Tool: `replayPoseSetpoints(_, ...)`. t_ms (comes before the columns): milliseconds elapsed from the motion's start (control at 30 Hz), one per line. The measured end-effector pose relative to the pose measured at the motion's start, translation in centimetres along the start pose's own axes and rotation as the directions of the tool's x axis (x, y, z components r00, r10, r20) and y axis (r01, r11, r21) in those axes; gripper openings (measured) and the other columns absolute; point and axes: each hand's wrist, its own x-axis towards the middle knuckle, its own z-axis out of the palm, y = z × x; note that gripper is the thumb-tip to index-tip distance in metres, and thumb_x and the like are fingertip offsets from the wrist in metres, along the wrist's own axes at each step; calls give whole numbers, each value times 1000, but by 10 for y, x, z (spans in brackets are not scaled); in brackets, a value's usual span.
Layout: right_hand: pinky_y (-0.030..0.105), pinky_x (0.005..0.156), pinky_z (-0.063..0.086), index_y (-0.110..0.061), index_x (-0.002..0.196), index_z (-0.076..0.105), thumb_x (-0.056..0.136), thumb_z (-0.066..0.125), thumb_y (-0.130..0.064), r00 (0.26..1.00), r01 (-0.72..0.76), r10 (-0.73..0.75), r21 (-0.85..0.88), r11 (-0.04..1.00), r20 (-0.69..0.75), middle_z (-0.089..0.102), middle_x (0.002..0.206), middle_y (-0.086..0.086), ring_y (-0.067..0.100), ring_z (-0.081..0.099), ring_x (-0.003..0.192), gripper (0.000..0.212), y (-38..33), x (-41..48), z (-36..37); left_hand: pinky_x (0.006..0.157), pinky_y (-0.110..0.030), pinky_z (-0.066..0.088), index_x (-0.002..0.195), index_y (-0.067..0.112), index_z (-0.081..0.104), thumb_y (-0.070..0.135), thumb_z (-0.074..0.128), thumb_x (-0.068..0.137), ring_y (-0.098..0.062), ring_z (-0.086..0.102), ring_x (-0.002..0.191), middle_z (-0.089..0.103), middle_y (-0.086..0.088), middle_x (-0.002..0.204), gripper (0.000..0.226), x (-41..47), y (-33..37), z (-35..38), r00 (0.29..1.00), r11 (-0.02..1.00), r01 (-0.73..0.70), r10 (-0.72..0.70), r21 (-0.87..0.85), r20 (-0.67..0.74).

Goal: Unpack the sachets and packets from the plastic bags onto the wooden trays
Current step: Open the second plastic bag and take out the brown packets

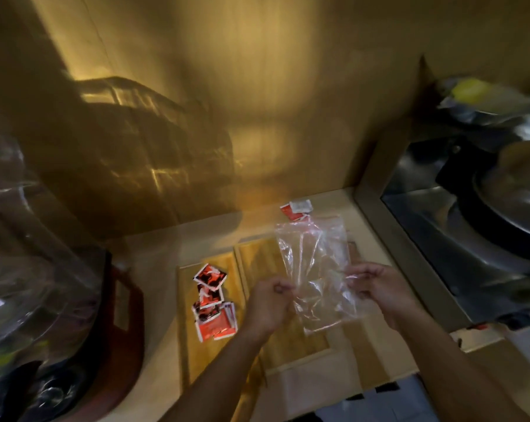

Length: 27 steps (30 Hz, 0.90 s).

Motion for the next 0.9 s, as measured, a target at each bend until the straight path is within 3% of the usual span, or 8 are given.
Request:
replayPoseSetpoints(133, 21, 47, 43, -3, 73, 65, 73, 54, 21, 995, -14, 15, 18, 1000, -101, 60, 65, 11, 20, 52, 56, 26, 28, 12, -30, 41, -19, 39, 63, 21, 58, 1, 58, 86, -13, 51, 47, 56, 3, 52, 31, 13, -17, 42, 996, 995, 60, -65, 82, 54)
replayPoseSetpoints(200, 15, 38, 42, -3, 64, 64, 75, 47, 23, 990, -40, 43, 22, 999, -136, 59, 55, 6, 18, 53, 48, 33, 44, 18, -40, 50, -25, 42, 59, 24, 58, 10, 59, 82, -17, 52, 50, 56, 3, 53, 27, 17, -27, 56, 994, 980, 84, -95, 182, 49)
replayPoseSetpoints(300, 19, 48, 45, -9, 47, 62, 76, 44, 18, 972, -171, 181, 82, 982, -149, 57, 52, 6, 18, 56, 45, 44, 67, 31, -50, 65, -32, 46, 62, 26, 58, 23, 59, 81, -19, 60, 66, 65, 0, 68, 19, 18, -38, 67, 993, 922, 67, -100, 381, 68)
replayPoseSetpoints(400, 19, 47, 45, -6, 53, 63, 77, 48, 12, 977, -209, 194, -215, 954, -88, 57, 54, 8, 19, 54, 47, 34, 72, 36, -58, 66, -28, 44, 65, 24, 56, 26, 55, 87, -18, 61, 72, 62, 1, 72, 22, 20, -38, 70, 990, 832, 51, -114, 553, 80)
replayPoseSetpoints(533, 23, 56, 44, -21, 48, 58, 74, 56, -1, 990, -115, 142, -564, 818, 5, 59, 55, -6, 8, 55, 55, 32, 65, 52, -66, 63, -30, 46, 68, 19, 60, 24, 58, 86, -15, 57, 65, 59, 0, 68, 19, 32, -32, 66, 964, 831, 97, -216, 548, 157)
replayPoseSetpoints(633, 29, 61, 45, -21, 49, 56, 76, 59, -4, 997, -62, 72, -585, 808, -6, 58, 56, -4, 12, 57, 59, 32, 48, 73, -69, 65, -31, 51, 68, 18, 65, 30, 58, 88, -16, 61, 64, 62, 0, 65, 25, 51, -12, 58, 930, 811, 105, -285, 575, 232)
replayPoseSetpoints(733, 27, 60, 39, -11, 63, 64, 78, 57, -8, 996, -1, -48, -555, 832, -75, 63, 66, 3, 18, 60, 69, 17, 24, 98, -65, 58, -25, 45, 66, 15, 61, 29, 54, 91, -13, 57, 60, 61, -1, 66, 29, 74, 11, 54, 976, 830, 119, -198, 546, 89)
replayPoseSetpoints(900, 30, 59, 48, -7, 60, 65, 79, 56, -22, 995, -51, -6, -538, 842, -103, 63, 58, 6, 26, 66, 63, 26, 20, 140, -49, 77, -36, 51, 96, 0, 62, 20, 57, 86, -36, 65, 93, 70, -22, 98, 23, 125, 14, 67, 965, 905, 247, -196, 347, -175)
